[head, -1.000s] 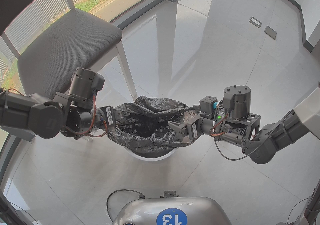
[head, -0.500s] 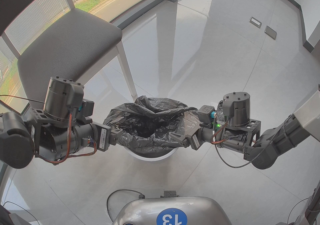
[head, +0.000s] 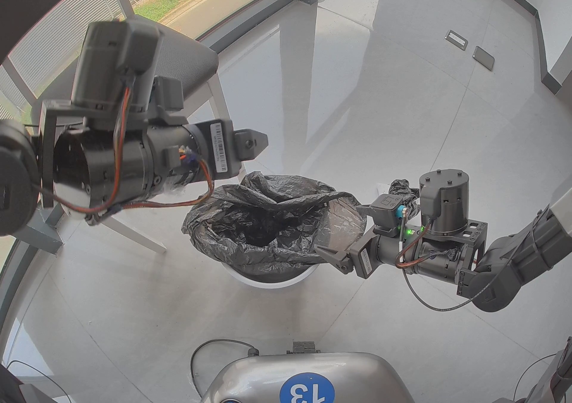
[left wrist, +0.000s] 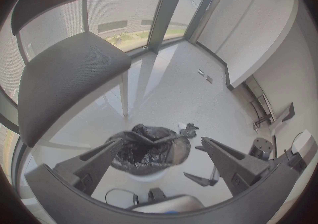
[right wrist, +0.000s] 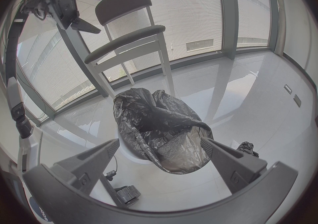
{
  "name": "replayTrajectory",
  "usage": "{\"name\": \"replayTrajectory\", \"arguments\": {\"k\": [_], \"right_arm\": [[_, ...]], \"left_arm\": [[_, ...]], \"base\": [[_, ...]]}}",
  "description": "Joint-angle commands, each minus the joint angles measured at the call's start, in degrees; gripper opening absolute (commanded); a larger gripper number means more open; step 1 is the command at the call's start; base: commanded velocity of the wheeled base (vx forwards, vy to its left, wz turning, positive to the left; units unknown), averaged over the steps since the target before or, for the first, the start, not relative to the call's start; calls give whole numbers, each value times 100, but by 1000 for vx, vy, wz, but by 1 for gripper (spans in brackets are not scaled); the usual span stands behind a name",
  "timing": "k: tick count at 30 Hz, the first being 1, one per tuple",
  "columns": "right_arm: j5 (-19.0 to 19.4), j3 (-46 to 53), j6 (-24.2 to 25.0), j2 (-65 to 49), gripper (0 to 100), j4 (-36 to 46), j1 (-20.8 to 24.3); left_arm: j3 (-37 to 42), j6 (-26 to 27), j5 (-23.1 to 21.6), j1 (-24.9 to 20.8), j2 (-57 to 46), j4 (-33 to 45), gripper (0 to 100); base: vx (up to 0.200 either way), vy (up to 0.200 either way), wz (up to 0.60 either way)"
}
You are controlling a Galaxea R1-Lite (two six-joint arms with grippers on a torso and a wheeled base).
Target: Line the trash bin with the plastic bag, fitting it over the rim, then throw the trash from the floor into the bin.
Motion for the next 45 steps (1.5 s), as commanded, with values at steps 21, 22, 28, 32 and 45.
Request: {"name": "replayTrajectory", "arguments": {"k": [21,22,28,32,45], "right_arm": [[2,566,113,-329,100,-46,308],[2,584,113,-329,100,-55,317],[-7,628,306,-320,100,-108,352],[-24,628,368,-311,100,-108,413],[-51,593,526,-267,100,-117,466]], "left_arm": [[-3760,1065,-3178,-749,-463,7505,100],[-3576,898,-3205,-784,-560,7145,100],[-1554,186,-2598,-520,-1298,3849,100],[37,194,-1948,-626,-1659,2223,100],[-1950,-3101,-2545,-1153,-1377,3163,100]], "base": [[0,0,0],[0,0,0],[0,0,0],[0,0,0],[0,0,0]]}}
